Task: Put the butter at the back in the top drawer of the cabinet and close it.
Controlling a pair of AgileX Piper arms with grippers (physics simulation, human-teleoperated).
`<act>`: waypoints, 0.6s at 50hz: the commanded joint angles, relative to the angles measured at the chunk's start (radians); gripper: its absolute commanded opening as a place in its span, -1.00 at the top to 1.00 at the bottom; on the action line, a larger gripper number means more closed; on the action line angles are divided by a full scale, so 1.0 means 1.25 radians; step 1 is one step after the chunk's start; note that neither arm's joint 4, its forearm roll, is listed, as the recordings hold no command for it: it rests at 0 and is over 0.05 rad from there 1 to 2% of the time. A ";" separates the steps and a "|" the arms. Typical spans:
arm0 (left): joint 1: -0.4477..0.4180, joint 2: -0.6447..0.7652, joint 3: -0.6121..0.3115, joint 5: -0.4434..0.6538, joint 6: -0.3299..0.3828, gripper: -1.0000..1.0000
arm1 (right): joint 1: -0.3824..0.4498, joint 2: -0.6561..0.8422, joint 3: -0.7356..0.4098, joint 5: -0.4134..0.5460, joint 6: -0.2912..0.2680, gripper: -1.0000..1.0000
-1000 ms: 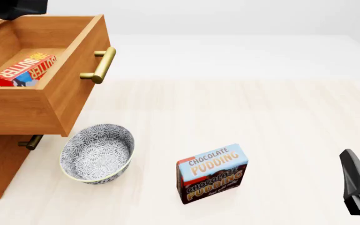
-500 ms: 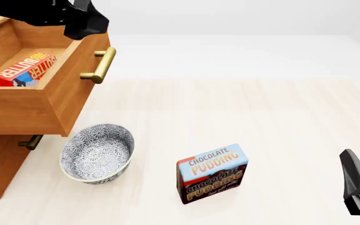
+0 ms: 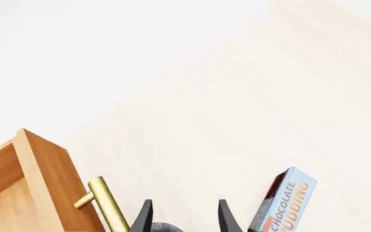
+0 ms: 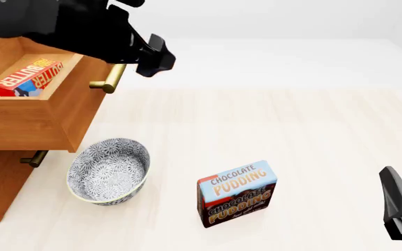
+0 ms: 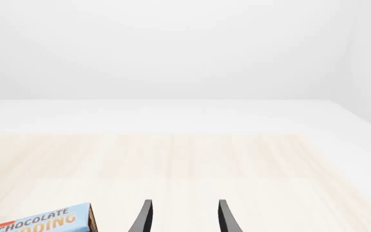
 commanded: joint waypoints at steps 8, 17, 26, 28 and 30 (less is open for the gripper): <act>-0.061 0.096 0.010 -0.067 -0.057 -1.00 | 0.000 0.000 0.000 0.000 0.000 -1.00; -0.058 0.127 0.020 -0.089 -0.081 -1.00 | 0.000 0.000 0.000 0.000 0.000 -1.00; -0.054 0.147 0.032 -0.108 -0.092 -1.00 | 0.000 0.000 0.000 0.000 0.000 -1.00; -0.044 0.145 0.037 -0.111 -0.089 -1.00 | 0.000 0.000 0.000 0.000 0.000 -1.00; -0.039 0.144 0.038 -0.112 -0.090 -1.00 | 0.000 0.000 0.000 0.000 0.000 -1.00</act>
